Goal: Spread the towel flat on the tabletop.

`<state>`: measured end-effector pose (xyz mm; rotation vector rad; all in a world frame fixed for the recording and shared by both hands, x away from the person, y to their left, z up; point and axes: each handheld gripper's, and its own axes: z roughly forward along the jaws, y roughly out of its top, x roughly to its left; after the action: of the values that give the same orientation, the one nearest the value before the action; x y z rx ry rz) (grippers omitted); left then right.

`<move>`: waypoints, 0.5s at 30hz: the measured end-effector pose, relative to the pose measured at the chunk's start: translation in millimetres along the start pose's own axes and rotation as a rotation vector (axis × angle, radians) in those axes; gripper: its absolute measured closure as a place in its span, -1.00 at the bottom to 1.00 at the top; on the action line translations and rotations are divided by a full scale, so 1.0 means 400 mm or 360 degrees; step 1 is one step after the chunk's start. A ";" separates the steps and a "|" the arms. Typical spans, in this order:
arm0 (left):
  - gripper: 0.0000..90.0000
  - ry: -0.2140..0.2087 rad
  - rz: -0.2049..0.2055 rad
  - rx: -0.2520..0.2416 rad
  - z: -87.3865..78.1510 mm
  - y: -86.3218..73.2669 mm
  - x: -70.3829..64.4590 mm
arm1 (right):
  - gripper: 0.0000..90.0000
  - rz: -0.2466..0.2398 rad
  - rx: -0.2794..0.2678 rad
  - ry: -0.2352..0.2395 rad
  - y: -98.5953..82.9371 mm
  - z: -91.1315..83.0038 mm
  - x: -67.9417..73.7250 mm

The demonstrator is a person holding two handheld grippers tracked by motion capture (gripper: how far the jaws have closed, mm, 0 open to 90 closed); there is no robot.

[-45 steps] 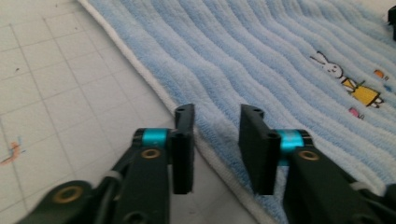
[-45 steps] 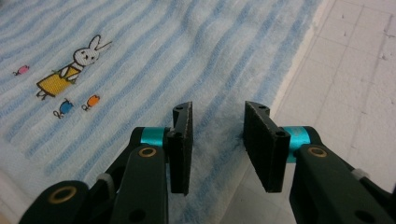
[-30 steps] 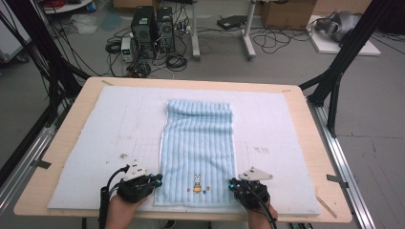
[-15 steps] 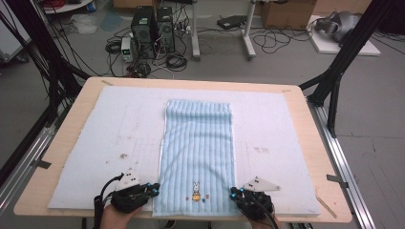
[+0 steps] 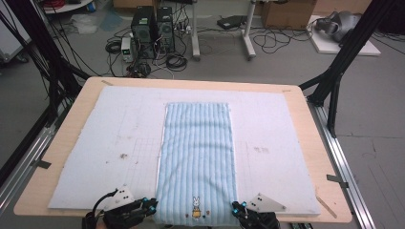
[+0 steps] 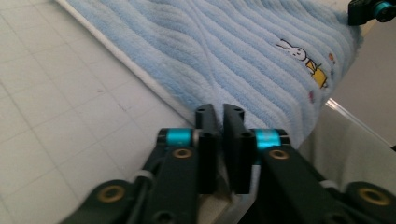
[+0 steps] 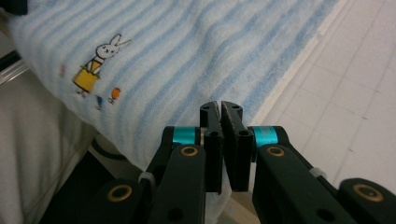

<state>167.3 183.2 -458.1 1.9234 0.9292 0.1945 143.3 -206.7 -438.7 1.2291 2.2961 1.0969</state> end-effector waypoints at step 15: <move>0.47 0.0158 -0.0096 -0.0012 0.082 0.120 0.096 | 0.46 0.0108 -0.0001 -0.0176 0.074 0.083 -0.049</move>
<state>235.3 174.5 -445.3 1.8899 1.0496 0.2596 190.8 -196.6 -439.7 1.3420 2.1866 1.0250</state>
